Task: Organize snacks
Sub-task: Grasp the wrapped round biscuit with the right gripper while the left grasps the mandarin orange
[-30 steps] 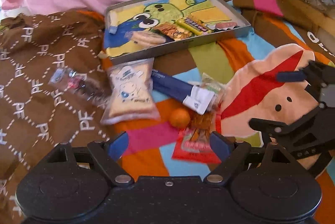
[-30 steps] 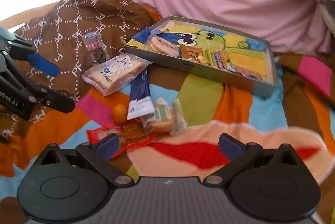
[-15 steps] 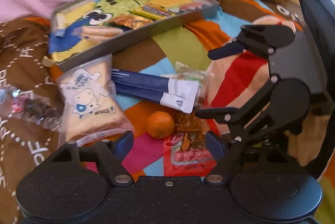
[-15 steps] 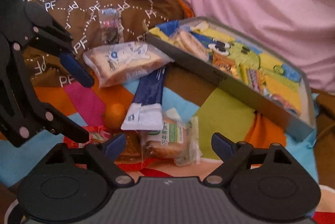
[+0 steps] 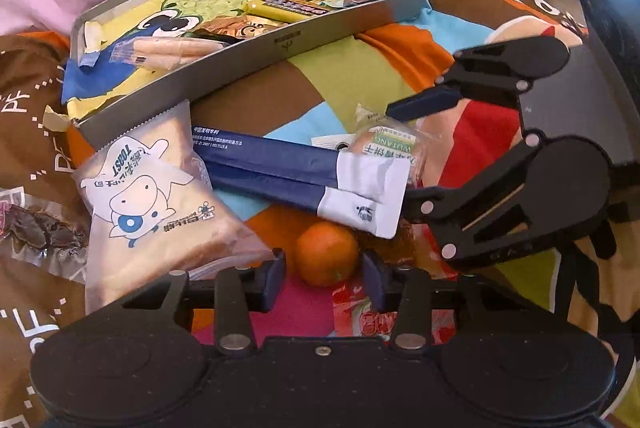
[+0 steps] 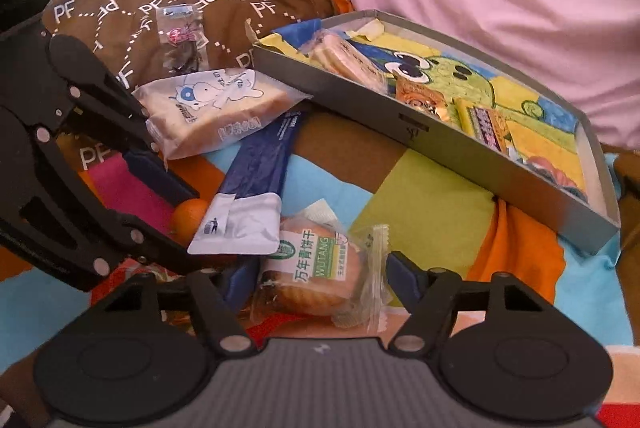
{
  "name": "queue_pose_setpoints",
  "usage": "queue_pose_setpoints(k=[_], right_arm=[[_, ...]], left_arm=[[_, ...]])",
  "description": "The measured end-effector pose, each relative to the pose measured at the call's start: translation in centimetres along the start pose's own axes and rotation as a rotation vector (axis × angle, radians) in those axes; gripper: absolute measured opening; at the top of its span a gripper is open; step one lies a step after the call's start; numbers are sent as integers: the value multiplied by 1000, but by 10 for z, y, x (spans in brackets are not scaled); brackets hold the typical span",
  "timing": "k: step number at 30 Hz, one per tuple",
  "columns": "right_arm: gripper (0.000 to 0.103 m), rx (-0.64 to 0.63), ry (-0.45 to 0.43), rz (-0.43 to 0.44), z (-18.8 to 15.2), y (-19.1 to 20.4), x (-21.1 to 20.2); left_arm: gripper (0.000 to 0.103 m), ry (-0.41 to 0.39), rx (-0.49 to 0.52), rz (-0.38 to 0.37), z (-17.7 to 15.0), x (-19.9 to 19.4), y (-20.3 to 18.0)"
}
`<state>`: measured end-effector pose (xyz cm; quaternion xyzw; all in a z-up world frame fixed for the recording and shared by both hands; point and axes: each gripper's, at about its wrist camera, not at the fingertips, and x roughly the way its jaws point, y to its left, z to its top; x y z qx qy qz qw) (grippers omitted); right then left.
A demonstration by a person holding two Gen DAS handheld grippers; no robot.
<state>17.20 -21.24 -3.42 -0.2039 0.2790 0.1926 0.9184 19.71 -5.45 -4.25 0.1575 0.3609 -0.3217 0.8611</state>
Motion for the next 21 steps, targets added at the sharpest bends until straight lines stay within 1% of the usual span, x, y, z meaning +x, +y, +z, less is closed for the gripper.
queue_pose_setpoints(k=[1, 3, 6, 9, 12, 17, 21], right_arm=[[72, 12, 1, -1, 0, -1, 0], [69, 28, 0, -6, -2, -2, -2], [63, 52, 4, -27, -5, -3, -7], [62, 107, 15, -39, -11, -5, -18], [59, 135, 27, -53, -18, -3, -30], [59, 178, 46, -65, -31, 5, -51], [59, 208, 41, -68, -40, 13, -70]], left_arm=[[44, -1, -9, -2, 0, 0, 0], [37, -7, -38, -7, 0, 0, 2], [37, -18, -100, 2, 1, 0, 3], [36, -38, -160, 22, -1, 1, 3], [36, -51, -189, 46, -2, 0, -1], [35, -64, -293, 82, -12, -9, -6], [35, -69, -323, 95, -26, -27, -15]])
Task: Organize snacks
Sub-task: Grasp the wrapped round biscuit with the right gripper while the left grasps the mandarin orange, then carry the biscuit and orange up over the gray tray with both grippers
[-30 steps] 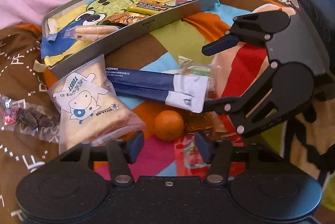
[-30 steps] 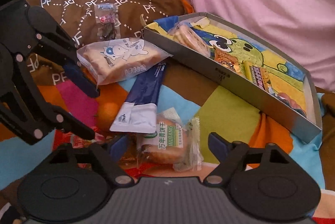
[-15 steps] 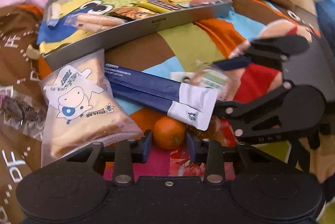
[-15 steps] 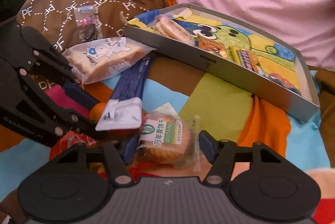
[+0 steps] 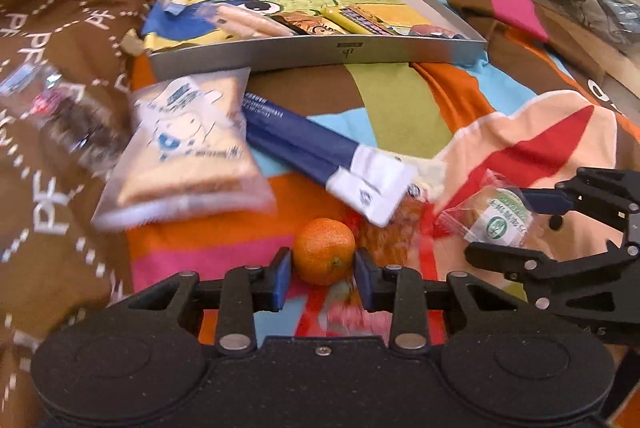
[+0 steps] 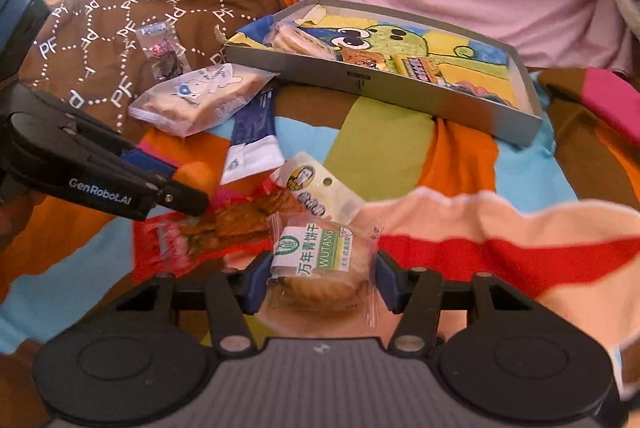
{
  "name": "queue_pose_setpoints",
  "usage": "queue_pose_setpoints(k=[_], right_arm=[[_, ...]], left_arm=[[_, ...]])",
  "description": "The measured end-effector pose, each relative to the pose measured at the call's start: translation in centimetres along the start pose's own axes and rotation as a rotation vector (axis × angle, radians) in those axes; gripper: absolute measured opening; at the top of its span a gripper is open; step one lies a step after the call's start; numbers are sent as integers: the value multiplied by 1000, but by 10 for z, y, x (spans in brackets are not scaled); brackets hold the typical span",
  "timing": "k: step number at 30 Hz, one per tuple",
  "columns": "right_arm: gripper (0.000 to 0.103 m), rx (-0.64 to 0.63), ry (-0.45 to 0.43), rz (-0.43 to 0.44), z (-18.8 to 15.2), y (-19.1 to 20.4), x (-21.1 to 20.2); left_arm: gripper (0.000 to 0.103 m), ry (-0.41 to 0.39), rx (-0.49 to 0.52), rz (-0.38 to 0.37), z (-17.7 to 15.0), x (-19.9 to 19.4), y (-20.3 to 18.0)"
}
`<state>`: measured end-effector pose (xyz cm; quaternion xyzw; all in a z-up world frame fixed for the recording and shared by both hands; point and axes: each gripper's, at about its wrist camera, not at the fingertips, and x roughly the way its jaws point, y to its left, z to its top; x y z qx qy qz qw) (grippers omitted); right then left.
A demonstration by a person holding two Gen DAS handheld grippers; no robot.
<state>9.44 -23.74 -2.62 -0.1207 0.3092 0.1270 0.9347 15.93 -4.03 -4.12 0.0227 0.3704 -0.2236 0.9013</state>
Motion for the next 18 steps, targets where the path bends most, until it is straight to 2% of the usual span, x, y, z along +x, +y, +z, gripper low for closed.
queue_pose_setpoints(k=[6, 9, 18], right_arm=[[59, 33, -26, 1, -9, 11, -28], [59, 30, -38, -1, -10, 18, -38], [59, 7, -94, -16, -1, 32, -60]], left_arm=[[35, -2, -12, 6, -22, -33, -3], [35, -17, -50, 19, -28, -47, -1], [35, -80, -122, 44, -23, -67, 2]])
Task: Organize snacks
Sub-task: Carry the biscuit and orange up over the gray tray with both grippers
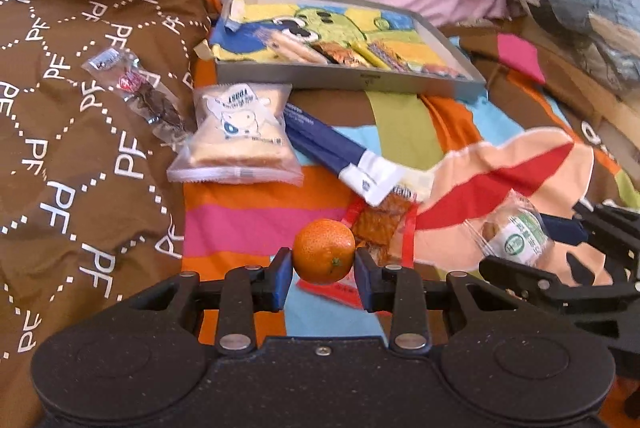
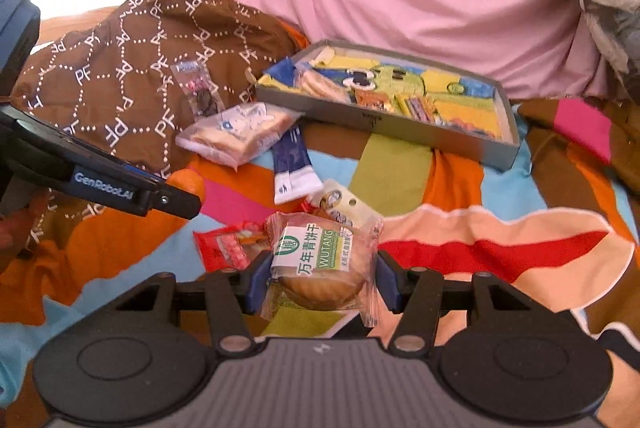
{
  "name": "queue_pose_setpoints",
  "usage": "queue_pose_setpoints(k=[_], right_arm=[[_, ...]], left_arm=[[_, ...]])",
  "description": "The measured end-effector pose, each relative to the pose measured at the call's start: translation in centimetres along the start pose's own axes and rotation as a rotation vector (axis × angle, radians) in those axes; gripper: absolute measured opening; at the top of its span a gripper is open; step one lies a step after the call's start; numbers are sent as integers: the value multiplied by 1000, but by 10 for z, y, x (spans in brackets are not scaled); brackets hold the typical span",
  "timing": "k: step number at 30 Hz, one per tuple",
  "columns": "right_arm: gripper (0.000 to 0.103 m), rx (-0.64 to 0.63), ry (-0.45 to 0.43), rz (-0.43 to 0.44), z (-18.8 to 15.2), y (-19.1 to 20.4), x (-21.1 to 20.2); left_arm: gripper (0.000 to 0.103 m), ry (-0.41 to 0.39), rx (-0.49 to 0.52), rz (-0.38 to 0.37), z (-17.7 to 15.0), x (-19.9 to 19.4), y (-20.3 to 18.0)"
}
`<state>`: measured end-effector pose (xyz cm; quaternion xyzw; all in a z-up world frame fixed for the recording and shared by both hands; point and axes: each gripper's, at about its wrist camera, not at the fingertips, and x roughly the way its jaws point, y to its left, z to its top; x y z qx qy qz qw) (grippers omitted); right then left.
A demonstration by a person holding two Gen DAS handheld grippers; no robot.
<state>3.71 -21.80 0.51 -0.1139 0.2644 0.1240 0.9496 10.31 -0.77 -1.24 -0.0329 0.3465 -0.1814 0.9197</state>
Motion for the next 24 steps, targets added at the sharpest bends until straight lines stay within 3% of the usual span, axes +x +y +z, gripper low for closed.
queue_pose_setpoints(k=[6, 15, 19, 24], right_arm=[[59, 21, -34, -10, 18, -9, 1], [59, 28, -93, -67, 65, -51, 27], [59, 31, -98, -82, 90, -76, 45], [59, 53, -113, -110, 116, -102, 82]], left_arm=[[35, -57, 24, -1, 24, -4, -6], [35, -164, 45, 15, 97, 12, -8], [35, -230, 59, 14, 130, 28, -12], [35, -255, 66, -10, 161, 64, -18]])
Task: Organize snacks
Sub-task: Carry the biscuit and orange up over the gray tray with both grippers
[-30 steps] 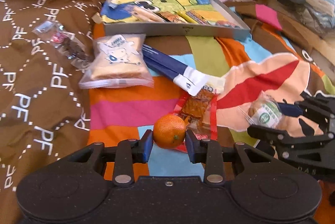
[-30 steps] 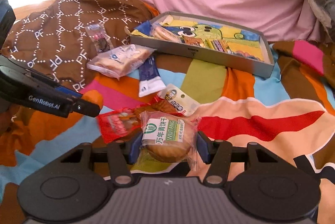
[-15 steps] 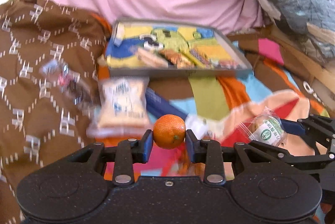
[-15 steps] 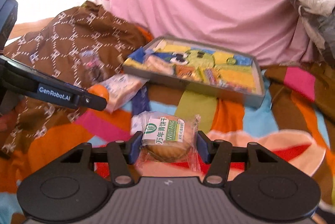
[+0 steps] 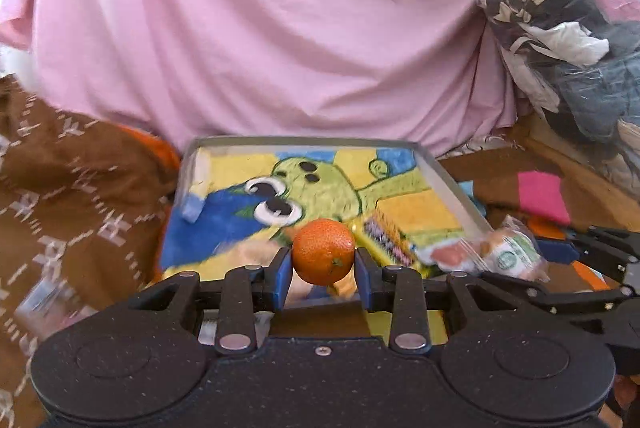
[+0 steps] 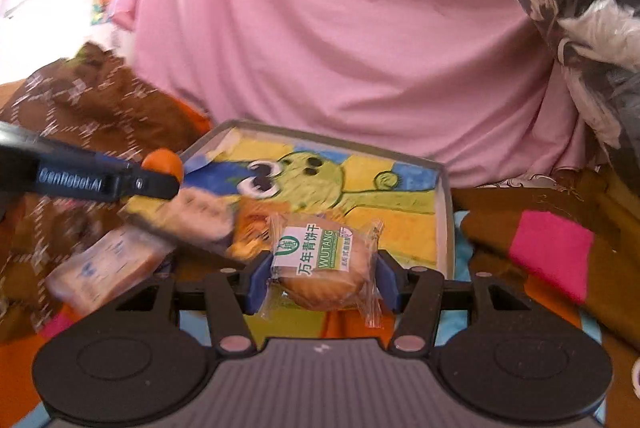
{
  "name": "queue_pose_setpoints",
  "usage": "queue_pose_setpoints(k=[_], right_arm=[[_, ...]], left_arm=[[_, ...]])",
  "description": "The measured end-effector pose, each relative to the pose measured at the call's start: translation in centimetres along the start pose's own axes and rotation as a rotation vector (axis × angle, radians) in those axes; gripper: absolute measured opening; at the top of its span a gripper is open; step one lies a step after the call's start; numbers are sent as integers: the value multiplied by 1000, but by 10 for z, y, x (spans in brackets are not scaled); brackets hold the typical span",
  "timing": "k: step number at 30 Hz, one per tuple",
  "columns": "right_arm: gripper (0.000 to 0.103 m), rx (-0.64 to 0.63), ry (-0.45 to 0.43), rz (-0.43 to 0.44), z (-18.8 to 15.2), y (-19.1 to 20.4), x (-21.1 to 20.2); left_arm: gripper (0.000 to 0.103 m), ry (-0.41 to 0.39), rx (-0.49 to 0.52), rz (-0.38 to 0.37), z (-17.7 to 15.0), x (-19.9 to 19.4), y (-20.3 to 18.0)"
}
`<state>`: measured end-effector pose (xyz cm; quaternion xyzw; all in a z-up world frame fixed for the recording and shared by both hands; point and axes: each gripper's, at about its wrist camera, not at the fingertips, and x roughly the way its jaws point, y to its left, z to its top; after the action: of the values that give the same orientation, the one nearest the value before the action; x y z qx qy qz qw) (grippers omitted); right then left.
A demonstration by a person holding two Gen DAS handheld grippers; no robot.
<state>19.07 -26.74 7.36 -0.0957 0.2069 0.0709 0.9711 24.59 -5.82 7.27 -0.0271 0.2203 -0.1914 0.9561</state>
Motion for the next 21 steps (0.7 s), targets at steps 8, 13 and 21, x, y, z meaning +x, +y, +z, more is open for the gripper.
queue_pose_setpoints(k=[8, 13, 21], right_arm=[[59, 26, 30, -43, 4, -18, 52], [59, 78, 61, -57, 4, -26, 75], [73, 174, 120, -65, -1, -43, 104]], left_arm=[[35, -12, -29, -60, -2, 61, -2], [35, 19, -74, -66, -8, 88, 3], [36, 70, -108, -44, -10, 113, 12]])
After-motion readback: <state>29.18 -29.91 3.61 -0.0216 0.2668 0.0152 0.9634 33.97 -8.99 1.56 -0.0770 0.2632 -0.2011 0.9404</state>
